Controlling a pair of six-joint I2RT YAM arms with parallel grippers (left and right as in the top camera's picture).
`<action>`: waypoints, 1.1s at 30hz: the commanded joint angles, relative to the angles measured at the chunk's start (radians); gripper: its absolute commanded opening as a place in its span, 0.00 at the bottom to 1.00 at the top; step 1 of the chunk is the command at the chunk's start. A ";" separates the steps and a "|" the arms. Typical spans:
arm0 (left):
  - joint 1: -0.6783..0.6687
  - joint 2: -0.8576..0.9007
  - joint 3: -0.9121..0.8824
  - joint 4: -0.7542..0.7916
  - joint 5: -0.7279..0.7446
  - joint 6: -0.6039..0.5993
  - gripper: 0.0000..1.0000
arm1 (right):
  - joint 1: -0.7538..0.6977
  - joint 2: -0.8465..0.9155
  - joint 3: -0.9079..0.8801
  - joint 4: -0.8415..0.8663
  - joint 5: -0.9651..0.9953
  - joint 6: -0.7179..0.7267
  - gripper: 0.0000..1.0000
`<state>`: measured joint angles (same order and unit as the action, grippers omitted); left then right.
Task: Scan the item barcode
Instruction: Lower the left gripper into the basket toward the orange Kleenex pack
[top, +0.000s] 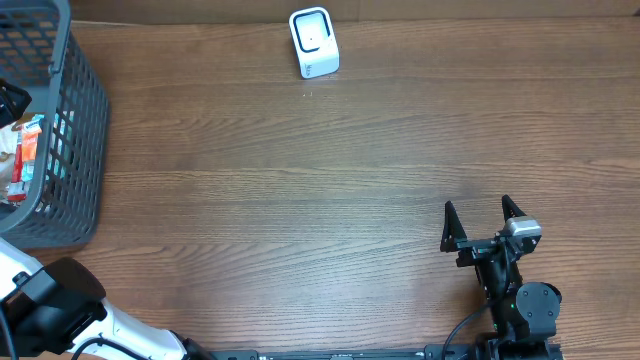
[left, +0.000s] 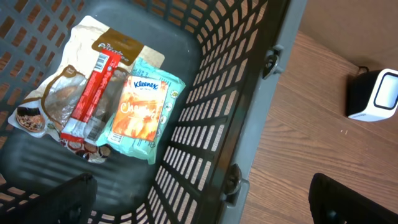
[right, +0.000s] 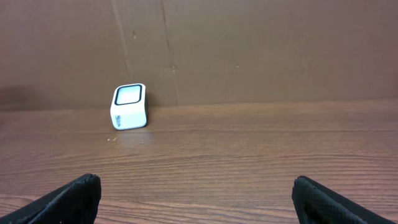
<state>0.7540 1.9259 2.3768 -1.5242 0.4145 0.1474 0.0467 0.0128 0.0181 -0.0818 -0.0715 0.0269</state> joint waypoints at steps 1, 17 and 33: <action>-0.005 -0.037 0.014 0.019 -0.006 -0.021 1.00 | 0.005 -0.010 -0.010 0.004 0.002 0.007 1.00; -0.005 -0.175 -0.415 0.518 0.011 -0.049 1.00 | 0.005 -0.010 -0.010 0.004 0.002 0.007 1.00; -0.008 -0.232 -0.730 0.760 -0.084 -0.033 0.99 | 0.005 -0.010 -0.010 0.004 0.002 0.007 1.00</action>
<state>0.7521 1.6646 1.6550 -0.7696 0.3519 0.1070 0.0467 0.0128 0.0181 -0.0818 -0.0715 0.0265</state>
